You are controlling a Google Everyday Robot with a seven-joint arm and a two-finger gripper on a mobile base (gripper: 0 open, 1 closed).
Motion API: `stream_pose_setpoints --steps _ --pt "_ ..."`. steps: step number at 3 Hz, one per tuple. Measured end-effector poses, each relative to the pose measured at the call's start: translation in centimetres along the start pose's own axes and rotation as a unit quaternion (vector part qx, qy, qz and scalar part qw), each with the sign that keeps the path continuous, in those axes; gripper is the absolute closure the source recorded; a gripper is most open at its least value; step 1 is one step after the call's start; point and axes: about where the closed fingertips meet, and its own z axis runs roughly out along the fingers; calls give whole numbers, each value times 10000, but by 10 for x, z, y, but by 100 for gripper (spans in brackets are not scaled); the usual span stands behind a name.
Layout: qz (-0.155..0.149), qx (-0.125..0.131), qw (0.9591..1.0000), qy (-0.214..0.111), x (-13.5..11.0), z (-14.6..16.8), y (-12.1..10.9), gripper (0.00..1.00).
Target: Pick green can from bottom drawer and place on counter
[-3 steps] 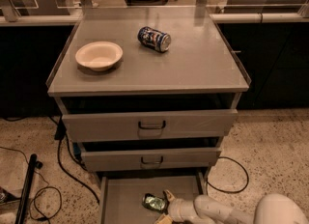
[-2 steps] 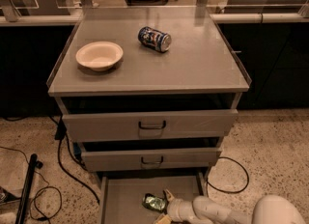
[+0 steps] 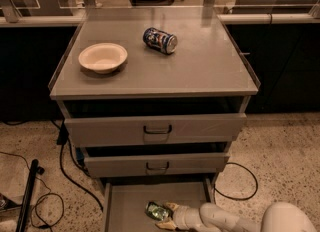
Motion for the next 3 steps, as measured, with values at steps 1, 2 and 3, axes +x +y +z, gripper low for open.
stream_pose_setpoints --steps 1,2,3 --pt "0 0 10000 0 0 0 0 62" --pt "0 -1 10000 0 0 0 0 87" --pt "70 -62 9999 38 1 -1 -1 100"
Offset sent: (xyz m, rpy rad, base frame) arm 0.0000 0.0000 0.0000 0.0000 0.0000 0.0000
